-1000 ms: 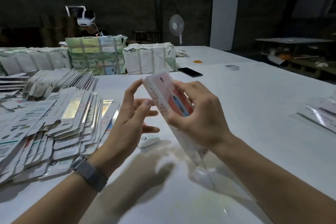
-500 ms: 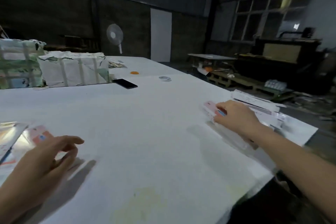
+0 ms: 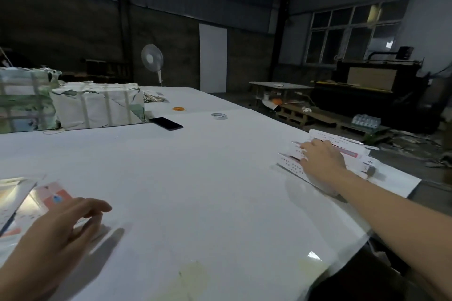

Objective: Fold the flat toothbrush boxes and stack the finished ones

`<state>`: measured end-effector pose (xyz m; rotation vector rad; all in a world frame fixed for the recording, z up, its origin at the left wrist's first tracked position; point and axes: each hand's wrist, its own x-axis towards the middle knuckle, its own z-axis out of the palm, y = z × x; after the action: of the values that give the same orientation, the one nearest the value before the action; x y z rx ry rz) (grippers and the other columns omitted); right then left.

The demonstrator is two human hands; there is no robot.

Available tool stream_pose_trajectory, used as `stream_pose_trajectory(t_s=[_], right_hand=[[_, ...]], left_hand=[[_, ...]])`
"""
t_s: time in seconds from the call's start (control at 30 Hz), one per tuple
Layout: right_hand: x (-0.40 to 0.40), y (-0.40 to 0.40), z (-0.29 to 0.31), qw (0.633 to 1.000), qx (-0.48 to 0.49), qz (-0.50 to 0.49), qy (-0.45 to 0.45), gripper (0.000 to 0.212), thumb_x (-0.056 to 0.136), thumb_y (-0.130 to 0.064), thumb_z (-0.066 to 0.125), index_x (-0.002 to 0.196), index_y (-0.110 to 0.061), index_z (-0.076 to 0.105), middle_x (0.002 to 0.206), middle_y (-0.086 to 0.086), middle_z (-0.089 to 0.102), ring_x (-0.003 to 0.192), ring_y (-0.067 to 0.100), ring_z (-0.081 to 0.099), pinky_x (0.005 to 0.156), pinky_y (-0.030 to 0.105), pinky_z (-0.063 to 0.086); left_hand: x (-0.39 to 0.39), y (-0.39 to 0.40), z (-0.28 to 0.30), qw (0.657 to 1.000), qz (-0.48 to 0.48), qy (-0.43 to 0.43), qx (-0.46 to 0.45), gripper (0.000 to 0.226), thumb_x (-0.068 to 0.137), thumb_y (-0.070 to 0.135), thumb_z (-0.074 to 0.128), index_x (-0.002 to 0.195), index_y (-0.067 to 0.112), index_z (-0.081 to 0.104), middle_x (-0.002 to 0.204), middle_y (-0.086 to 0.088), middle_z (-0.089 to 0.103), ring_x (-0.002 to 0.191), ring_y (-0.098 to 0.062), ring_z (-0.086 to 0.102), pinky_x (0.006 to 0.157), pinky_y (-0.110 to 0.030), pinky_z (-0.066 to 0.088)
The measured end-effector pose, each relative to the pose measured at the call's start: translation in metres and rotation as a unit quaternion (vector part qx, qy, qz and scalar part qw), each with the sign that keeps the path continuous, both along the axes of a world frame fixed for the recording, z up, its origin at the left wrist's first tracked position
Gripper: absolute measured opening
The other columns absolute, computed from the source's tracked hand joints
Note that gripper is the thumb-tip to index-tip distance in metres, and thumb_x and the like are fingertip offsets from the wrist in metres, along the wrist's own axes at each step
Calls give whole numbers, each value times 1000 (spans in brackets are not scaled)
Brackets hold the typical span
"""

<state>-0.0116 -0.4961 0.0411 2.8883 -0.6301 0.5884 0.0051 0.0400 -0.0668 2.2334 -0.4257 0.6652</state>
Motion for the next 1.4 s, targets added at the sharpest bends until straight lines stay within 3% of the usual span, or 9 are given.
stream_pose_trajectory(t_s=[0.2,0.33,0.43,0.53,0.7,0.8,0.97,1.23,1.4], right_hand=[[18,104,3,987,65,148,-14,33,95,-34,51,127,-31,58,131,-7,54,124,19,45,88,35,43],[17,194,0,953,163,255,-14,31,92,-36,54,122,-33,61,117,-11,59,114,15,52,90,35,46],[13,269,-7,905,255,341,11,28,90,-36,57,118,-34,63,109,-15,59,107,11,55,93,35,47],[9,325,-12,866,282,412,27,29,87,-37,58,116,-34,64,103,-16,58,102,11,56,92,35,48],[7,377,-28,833,293,470,19,33,84,-39,54,113,-32,67,102,-14,63,97,10,56,90,34,49],[11,370,-46,826,325,460,13,23,89,-26,60,110,-30,69,101,-13,67,97,9,59,91,36,49],[13,363,-51,801,373,468,-15,18,87,-20,61,98,-32,71,85,-16,65,85,9,62,84,36,53],[11,364,-51,784,401,474,-16,18,91,-22,60,99,-37,67,81,-14,66,81,8,63,82,36,54],[12,373,-45,651,628,427,11,33,103,-27,50,135,-18,57,108,3,71,97,21,69,93,43,56]], left_hand=[[-23,3,41,993,-10,-39,115,19,86,44,51,98,58,57,92,23,66,91,-3,59,66,-35,48],[-29,-5,47,970,85,29,227,39,89,59,39,111,48,70,120,9,69,112,-32,59,82,-51,48],[-31,-4,53,940,142,137,277,35,98,62,37,123,55,61,148,16,48,139,-23,38,102,-49,38],[-30,-10,54,935,138,148,292,37,99,59,33,125,46,57,147,17,46,137,-21,38,103,-47,36],[-31,-2,54,941,158,133,270,20,97,57,41,97,38,48,125,9,52,119,-22,46,95,-47,37],[-31,0,54,948,161,148,233,18,94,49,54,107,36,51,127,7,47,121,-24,45,99,-46,38],[-37,-2,60,977,82,161,113,37,85,15,62,104,43,45,137,4,43,125,-21,42,107,-54,37],[-42,-9,65,998,37,53,16,59,80,-15,56,99,40,53,131,12,43,134,-13,41,103,-35,48],[-52,-27,70,992,-62,-111,17,38,84,-6,62,106,25,60,132,1,43,121,5,50,91,-6,44]])
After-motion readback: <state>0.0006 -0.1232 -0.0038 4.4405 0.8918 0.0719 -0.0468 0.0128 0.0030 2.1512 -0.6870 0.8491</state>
